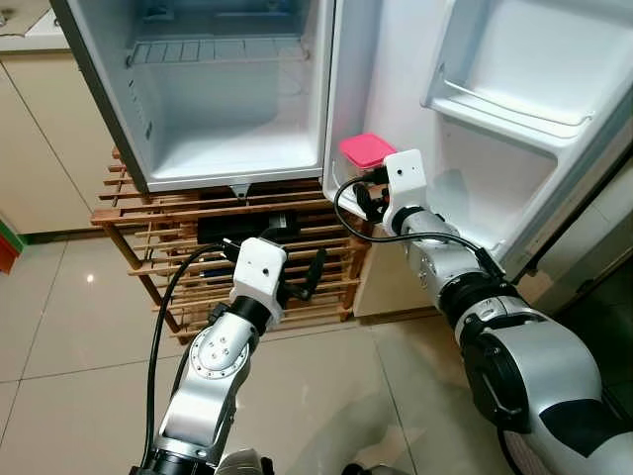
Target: Restocking fridge
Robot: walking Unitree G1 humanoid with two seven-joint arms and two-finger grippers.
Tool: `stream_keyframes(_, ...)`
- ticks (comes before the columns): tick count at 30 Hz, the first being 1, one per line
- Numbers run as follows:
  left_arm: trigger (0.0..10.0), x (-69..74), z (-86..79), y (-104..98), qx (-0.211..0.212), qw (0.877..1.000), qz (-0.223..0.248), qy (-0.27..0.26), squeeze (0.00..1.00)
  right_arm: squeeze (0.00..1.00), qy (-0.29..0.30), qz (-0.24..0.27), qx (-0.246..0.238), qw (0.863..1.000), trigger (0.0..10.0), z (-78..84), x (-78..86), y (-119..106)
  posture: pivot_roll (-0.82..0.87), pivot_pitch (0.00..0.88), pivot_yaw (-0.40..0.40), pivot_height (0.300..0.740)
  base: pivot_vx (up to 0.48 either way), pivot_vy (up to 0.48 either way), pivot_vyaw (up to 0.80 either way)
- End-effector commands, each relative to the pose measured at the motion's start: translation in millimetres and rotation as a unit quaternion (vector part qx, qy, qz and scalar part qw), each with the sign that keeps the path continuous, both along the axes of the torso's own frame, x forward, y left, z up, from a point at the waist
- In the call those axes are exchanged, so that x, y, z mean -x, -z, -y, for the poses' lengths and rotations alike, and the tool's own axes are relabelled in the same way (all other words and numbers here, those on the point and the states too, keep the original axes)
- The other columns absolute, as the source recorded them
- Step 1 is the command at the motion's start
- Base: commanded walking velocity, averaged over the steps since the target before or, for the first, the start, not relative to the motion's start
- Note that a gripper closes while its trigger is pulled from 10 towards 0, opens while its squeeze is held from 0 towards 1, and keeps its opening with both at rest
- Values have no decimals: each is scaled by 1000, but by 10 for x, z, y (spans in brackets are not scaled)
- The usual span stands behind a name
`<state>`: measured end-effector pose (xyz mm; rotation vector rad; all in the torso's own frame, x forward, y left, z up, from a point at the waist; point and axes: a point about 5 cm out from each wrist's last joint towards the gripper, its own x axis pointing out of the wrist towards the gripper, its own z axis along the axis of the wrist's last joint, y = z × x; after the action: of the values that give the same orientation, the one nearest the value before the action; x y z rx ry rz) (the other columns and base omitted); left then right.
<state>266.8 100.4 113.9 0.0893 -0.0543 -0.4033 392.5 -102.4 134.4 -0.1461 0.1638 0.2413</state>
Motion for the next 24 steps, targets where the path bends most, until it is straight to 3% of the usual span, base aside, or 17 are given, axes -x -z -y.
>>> stream_keyframes(1,10000,17,24,-20,-5,1000,3,4,0,0,8,-9,17,1000,0,46,7,41,89,64,-80,740,0,0,0)
stream_keyframes(4,10000,21,23,-21,-5,1000,2,3,0,0,10,-18,20,1000,0,43,17,71,94,65,-83,740,0,0,0)
stream_keyframes(10,10000,37,23,-14,-8,1000,-2,2,0,0,21,-53,-29,998,0,26,36,132,101,62,-86,740,0,0,0)
stream_keyframes(22,10000,56,26,-11,-10,1000,-5,3,0,0,27,-71,-33,997,0,42,53,183,105,60,-90,740,0,0,0)
stream_keyframes(23,10000,58,28,-8,-10,1000,-6,4,0,0,35,-78,-36,996,8235,44,53,189,104,60,-90,740,0,0,0)
stream_keyframes(24,10000,59,29,-6,-9,1000,-7,3,0,0,39,-81,-41,995,10000,47,52,191,104,61,-90,740,0,0,0)
